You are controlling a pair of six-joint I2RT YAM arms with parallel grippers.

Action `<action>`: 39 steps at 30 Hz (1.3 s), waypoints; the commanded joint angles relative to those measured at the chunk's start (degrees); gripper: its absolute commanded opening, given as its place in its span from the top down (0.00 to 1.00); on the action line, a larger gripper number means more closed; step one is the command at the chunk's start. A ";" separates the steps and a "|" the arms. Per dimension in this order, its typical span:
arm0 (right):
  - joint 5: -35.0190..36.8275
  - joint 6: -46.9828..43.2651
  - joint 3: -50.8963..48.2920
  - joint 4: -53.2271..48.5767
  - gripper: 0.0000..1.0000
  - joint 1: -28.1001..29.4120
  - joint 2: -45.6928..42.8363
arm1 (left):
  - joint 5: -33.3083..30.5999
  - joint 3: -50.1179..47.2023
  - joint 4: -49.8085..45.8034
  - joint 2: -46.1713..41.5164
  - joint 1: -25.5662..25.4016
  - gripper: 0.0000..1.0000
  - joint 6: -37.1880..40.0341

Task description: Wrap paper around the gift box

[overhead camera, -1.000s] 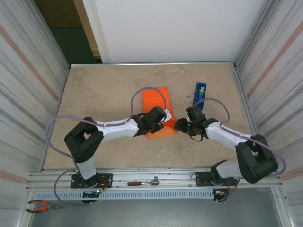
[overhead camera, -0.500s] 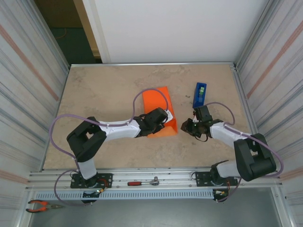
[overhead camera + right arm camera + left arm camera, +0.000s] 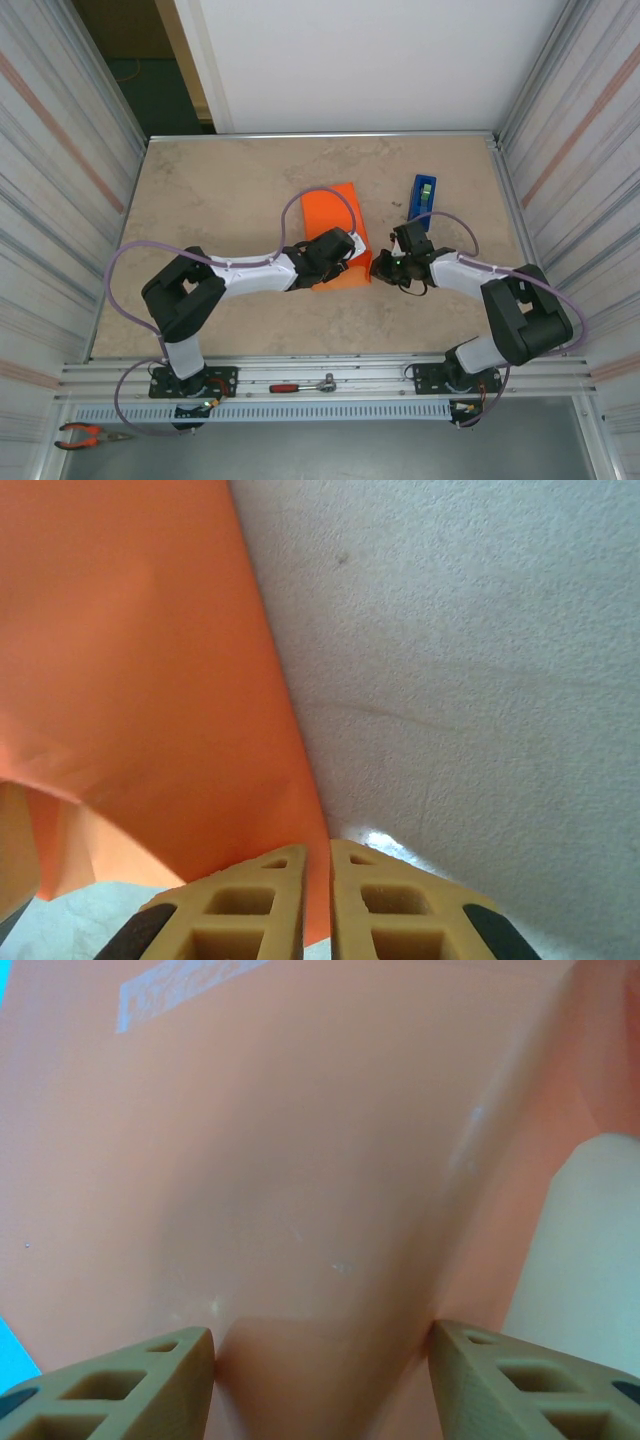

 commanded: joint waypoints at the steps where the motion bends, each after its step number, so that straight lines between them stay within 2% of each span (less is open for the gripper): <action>1: 1.79 0.49 1.27 -2.57 0.88 0.01 -3.36 | 1.18 -0.34 -1.42 2.54 -0.28 0.43 0.44; 6: 4.22 -0.01 -0.33 -6.01 0.87 -0.17 -8.70 | 1.18 -0.44 -1.41 2.45 -0.41 0.43 0.29; 7: 4.36 0.00 -0.67 -6.15 0.84 -0.11 -9.65 | 1.30 -0.41 -1.34 2.35 -0.46 0.43 0.27; 8: 4.36 0.02 -1.04 -6.40 0.74 -0.02 -10.41 | 1.16 -0.50 -1.30 2.44 -0.50 0.43 0.27; 9: 4.60 0.07 -1.14 -6.67 0.59 0.15 -10.95 | 1.18 -0.46 -1.26 2.55 -0.46 0.43 0.34; 10: 4.67 0.04 -1.14 -6.70 0.52 0.21 -11.02 | 1.18 -0.42 -1.25 2.56 -0.50 0.43 0.27; 12: 4.41 -0.07 -0.93 -6.53 0.45 0.35 -10.17 | 1.18 -0.38 -1.19 2.68 -0.55 0.43 0.27; 14: 4.18 -0.08 -0.45 -5.97 0.45 0.68 -8.70 | 1.03 -0.30 -1.25 2.86 -0.66 0.43 0.30; 19: 4.21 -0.22 0.79 -4.36 0.50 2.06 -4.50 | 0.82 -0.26 -1.51 2.84 -0.81 0.43 0.32; 25: 4.46 -0.09 0.78 -2.92 0.62 2.97 -1.23 | 0.89 -0.31 -1.60 2.86 -0.99 0.44 0.27; 30: 4.30 -0.09 0.34 -2.92 0.80 2.97 -2.09 | 1.08 -0.44 -1.28 3.04 -0.99 0.44 0.29; 32: 3.77 -0.12 0.48 -2.77 0.92 2.96 -2.96 | 1.09 -0.47 -1.29 3.09 -0.99 0.44 0.26; 34: 2.76 0.06 0.70 -2.32 1.00 2.97 -3.75 | 1.09 -0.48 -1.24 3.14 -0.99 0.44 0.36; 39: -0.46 1.51 1.12 -0.11 1.00 3.06 -4.93 | 1.18 -0.35 -1.25 3.49 -0.99 0.44 0.61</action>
